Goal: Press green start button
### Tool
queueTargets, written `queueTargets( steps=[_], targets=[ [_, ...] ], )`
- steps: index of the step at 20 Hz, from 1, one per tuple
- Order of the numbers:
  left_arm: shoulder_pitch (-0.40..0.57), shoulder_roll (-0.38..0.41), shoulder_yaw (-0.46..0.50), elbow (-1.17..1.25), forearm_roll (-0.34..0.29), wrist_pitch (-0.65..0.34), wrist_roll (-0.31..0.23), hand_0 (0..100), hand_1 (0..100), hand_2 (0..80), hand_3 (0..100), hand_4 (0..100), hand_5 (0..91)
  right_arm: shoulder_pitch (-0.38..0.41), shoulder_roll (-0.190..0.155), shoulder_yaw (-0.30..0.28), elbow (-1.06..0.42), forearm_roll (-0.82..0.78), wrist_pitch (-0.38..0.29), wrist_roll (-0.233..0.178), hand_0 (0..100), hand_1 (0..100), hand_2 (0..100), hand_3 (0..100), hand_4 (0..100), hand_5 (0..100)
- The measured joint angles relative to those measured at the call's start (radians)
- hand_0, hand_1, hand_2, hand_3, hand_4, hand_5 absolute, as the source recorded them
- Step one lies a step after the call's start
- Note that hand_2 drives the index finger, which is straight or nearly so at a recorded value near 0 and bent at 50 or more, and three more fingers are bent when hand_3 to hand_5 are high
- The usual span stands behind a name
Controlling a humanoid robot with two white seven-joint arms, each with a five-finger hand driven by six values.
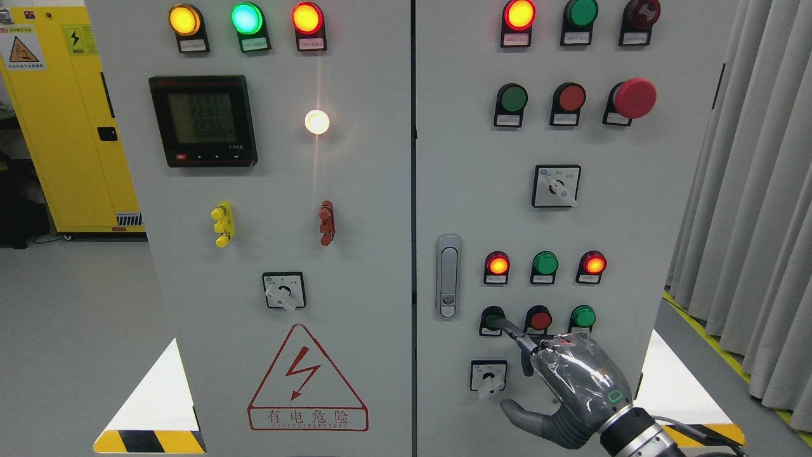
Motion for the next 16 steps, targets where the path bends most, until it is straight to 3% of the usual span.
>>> queueTargets(
  steps=[12, 16],
  targets=[
    [0.000, 0.000, 0.000, 0.000, 0.000, 0.000, 0.000, 12, 56, 0.0, 0, 0, 0.0, 0.035, 0.004, 0.002, -0.029, -0.073, 0.005, -0.009, 30, 63, 0, 69, 76, 73],
    [0.000, 0.000, 0.000, 0.000, 0.000, 0.000, 0.000, 12, 56, 0.0, 0, 0, 0.0, 0.072, 0.007, -0.001, -0.056, -0.165, 0.003, -0.015, 31, 62, 0, 70, 71, 58]
  ],
)
